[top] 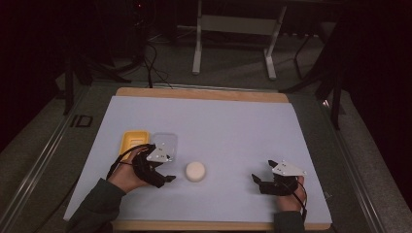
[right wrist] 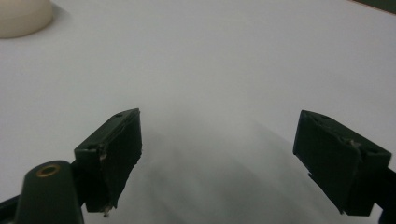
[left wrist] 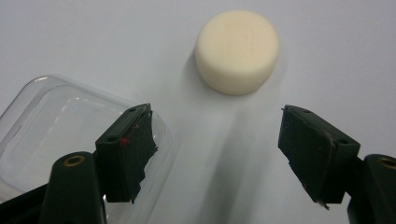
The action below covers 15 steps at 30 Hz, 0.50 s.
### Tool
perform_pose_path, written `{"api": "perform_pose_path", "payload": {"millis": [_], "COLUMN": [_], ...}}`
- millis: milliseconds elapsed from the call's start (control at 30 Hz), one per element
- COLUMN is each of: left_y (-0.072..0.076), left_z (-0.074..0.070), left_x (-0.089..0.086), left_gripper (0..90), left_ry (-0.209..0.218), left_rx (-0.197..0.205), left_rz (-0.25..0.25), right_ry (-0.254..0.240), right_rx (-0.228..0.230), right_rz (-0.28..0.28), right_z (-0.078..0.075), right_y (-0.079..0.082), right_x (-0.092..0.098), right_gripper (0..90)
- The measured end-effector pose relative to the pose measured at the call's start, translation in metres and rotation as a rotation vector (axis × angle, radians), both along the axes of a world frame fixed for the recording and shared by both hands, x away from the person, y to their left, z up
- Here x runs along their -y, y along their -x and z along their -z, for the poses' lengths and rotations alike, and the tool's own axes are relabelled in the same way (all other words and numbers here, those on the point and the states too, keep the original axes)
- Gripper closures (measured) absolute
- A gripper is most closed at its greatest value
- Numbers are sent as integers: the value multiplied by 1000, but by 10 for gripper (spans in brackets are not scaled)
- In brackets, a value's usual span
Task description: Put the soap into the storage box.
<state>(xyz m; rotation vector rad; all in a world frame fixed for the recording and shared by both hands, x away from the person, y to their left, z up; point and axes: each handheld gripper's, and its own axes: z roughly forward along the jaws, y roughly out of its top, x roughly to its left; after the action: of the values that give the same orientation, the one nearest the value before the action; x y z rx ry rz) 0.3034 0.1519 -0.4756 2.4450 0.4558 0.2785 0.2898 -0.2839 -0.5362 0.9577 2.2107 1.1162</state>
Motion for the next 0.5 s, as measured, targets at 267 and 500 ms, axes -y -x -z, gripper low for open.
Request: {"api": "perform_pose_path", "payload": {"millis": [267, 500], "left_y": [-5, -9], "left_z": [0, 1], "left_x": [7, 15], "left_gripper": [242, 207], "left_ry": [-9, -42], "left_rx": [-18, -21], "left_rz": [27, 45], "right_ry": [2, 1], "right_rx": [-1, -2], "right_rz": [-3, -4], "right_z": [0, 0], "right_y": [0, 0], "right_x": [0, 0], "right_gripper": [152, 152]}}
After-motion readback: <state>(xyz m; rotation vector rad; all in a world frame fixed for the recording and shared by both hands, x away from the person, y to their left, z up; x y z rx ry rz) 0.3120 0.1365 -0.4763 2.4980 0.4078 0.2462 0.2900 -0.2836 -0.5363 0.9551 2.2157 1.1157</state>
